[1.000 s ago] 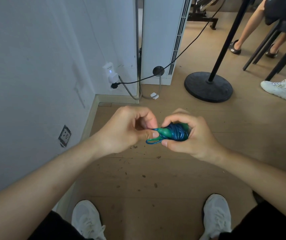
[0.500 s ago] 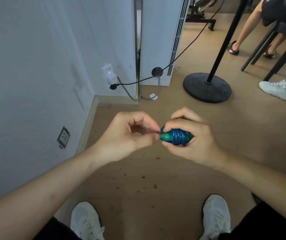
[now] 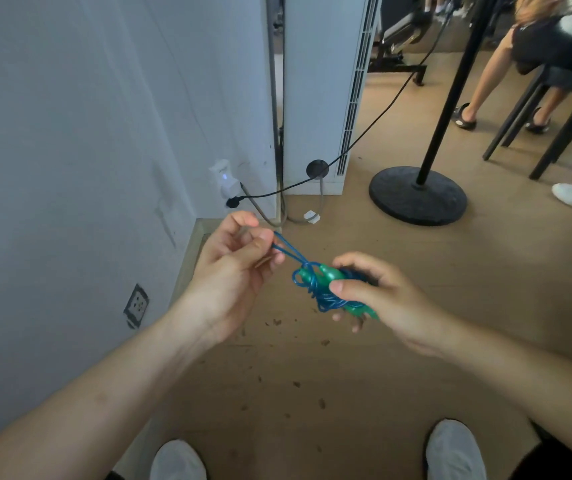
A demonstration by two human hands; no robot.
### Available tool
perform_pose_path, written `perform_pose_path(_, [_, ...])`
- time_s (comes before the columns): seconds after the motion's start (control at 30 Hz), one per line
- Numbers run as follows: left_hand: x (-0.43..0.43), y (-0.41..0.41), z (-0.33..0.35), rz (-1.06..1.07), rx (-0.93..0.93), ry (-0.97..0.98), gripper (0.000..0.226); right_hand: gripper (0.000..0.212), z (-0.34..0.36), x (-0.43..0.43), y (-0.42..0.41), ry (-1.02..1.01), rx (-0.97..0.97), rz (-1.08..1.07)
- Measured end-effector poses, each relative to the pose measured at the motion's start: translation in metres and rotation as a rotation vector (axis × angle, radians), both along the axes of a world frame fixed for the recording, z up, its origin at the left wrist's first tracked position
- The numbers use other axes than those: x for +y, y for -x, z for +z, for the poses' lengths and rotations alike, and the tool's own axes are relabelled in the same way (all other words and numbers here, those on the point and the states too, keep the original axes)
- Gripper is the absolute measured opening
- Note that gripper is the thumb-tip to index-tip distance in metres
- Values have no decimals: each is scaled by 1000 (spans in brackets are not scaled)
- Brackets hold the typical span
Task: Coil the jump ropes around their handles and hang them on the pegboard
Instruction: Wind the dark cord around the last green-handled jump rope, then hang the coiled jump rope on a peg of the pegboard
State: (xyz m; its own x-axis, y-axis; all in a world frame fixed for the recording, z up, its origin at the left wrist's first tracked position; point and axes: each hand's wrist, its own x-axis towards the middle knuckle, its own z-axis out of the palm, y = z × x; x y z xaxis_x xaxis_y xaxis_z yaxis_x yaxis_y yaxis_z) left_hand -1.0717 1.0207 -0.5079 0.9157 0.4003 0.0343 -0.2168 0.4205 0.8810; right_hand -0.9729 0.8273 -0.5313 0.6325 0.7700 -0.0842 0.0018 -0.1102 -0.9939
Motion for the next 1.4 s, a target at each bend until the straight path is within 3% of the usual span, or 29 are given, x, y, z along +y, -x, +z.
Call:
perform_pose_path(0.07, [2, 0, -1, -17, -32, -32, 23, 13, 2, 1, -2, 7, 160, 63])
perform_pose_path(0.13, [3, 0, -1, -63, -49, -148, 20, 21, 0, 3, -5, 10, 201, 99])
perform_pose_path(0.27, [6, -3, 0, -150, -21, -295, 17, 22, -6, 13, -11, 43, 83, 111])
perform_pose_path(0.4, [7, -3, 4, -141, -9, -452, 18, 34, 3, 25, -14, 92, -177, 78])
perform_pose_path(0.57, [10, 3, 22, -117, -16, -584, 21, 12, 20, 41, -10, -58, -352, -14])
perform_pose_path(0.77, [16, 20, 61, 26, 2, -626, 22, 9, 49, 62, -3, -193, -290, 150])
perform_pose_path(0.97, [25, 50, 114, 262, 55, -807, 26, 4, 98, 101, 12, -357, -212, 199])
perform_pose_path(1.03, [30, 60, 131, 325, 109, -873, 24, 12, 120, 114, 19, -416, -214, 229])
perform_pose_path(1.23, [44, 88, 187, 575, 160, -944, 5, 4, 183, 152, 34, -518, -269, 249])
perform_pose_path(1.4, [45, 100, 240, 763, 132, -985, 13, 7, 241, 176, 47, -630, -291, 226])
